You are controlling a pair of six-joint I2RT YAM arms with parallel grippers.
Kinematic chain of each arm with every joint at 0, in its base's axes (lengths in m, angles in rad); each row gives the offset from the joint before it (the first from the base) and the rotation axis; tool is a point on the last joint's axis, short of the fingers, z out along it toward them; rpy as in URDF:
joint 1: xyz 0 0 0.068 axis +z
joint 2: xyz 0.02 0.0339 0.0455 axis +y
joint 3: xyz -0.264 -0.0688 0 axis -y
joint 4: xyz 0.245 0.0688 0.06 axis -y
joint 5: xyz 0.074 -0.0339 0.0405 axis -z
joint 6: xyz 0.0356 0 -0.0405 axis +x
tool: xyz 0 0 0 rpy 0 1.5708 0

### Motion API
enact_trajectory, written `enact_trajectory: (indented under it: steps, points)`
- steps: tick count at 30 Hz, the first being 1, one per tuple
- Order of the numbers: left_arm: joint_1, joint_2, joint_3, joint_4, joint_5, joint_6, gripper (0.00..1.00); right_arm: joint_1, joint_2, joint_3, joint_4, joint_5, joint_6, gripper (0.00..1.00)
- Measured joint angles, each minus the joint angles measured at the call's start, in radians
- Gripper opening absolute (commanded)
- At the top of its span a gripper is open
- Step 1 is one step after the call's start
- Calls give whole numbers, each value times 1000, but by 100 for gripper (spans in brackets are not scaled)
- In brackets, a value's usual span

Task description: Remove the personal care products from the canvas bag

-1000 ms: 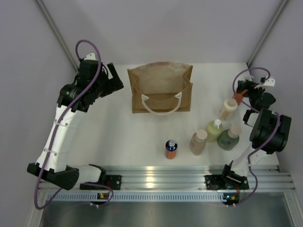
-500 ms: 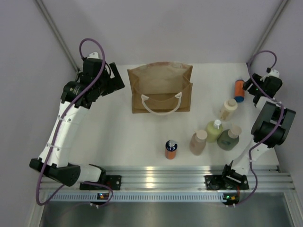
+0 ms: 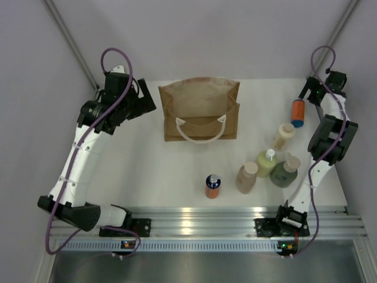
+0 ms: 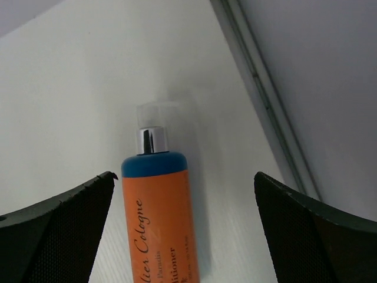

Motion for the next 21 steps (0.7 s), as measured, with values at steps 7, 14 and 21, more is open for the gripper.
enact_trajectory:
  steps: [7,14,21]
  points:
    - [0,0,-8,0,6,4,99,84,177,217,-201,22,-35,98]
    - [0,0,-28,-2,23,4,99,114,279,349,-279,47,-55,83]
    - [0,0,-46,-12,35,7,99,114,285,360,-341,107,-77,67]
